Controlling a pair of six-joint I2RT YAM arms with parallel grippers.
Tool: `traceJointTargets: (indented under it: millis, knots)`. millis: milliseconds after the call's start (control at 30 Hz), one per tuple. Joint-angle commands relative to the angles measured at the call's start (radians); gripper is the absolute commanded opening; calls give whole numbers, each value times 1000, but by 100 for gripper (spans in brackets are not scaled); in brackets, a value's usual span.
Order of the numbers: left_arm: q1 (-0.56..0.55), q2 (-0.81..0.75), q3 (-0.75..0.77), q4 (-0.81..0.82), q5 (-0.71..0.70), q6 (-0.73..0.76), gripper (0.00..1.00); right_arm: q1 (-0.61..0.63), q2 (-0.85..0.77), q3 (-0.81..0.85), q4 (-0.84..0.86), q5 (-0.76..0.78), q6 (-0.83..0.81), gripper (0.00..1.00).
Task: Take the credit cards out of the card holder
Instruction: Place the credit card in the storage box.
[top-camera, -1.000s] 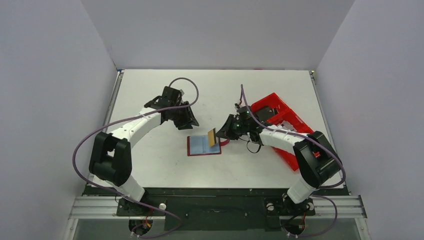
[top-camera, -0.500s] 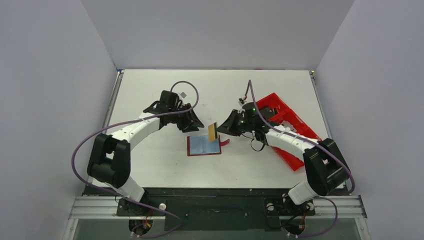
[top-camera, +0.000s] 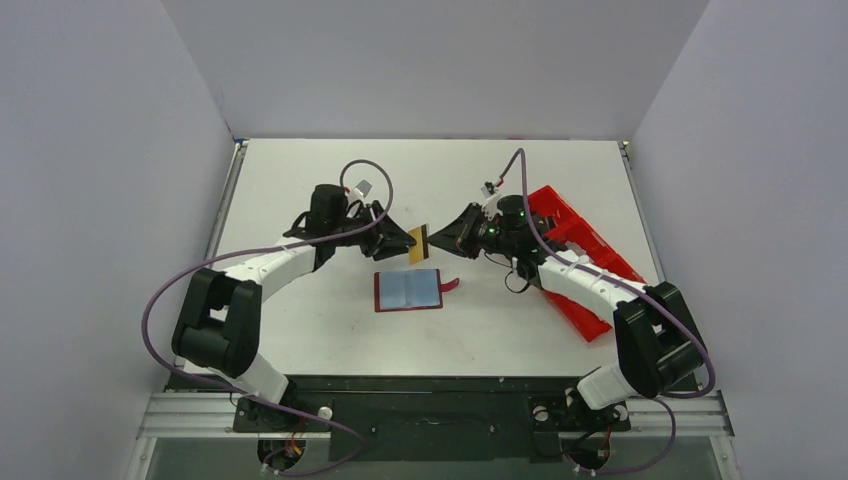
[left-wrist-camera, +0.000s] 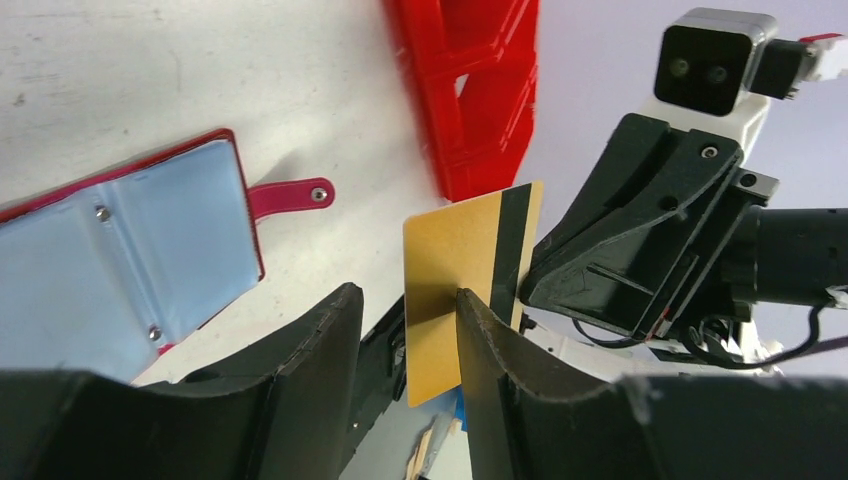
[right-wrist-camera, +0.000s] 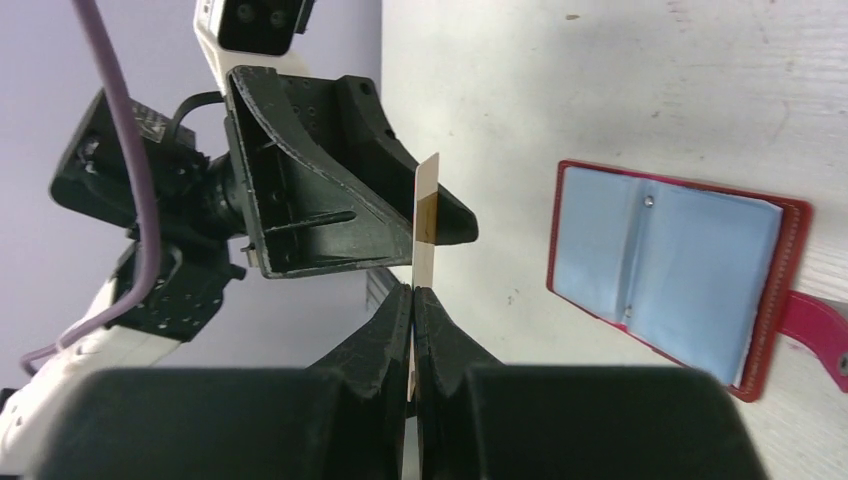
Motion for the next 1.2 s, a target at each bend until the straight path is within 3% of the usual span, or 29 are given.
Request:
traceJointTargets:
  millis: [0,233,367,467,533,633,733,967,1167]
  knots:
    - [12,-40,-23,214,83,-95,37,-6,-17,-12,155,-50,79,0]
    - [12,-38,-48,309,115,-176,35,-5,-6,-19,167,-56,84,0]
    - [13,-34,-58,357,127,-214,21,-5,-2,-21,165,-55,79,0]
    - [13,-32,-56,359,132,-220,1,-6,0,-18,160,-53,69,0]
    - [13,-30,-56,360,134,-223,0,-4,0,-15,155,-49,62,1]
    - [13,-30,-61,390,139,-240,0,-3,-6,-17,162,-48,57,34]
    - [13,-26,-74,445,150,-290,0,2,-7,-22,203,-61,71,47]
    - [12,-7,-101,658,170,-423,0,16,-4,-45,289,-74,119,42]
    - [3,11,-94,691,181,-453,0,19,-5,-50,317,-79,139,15]
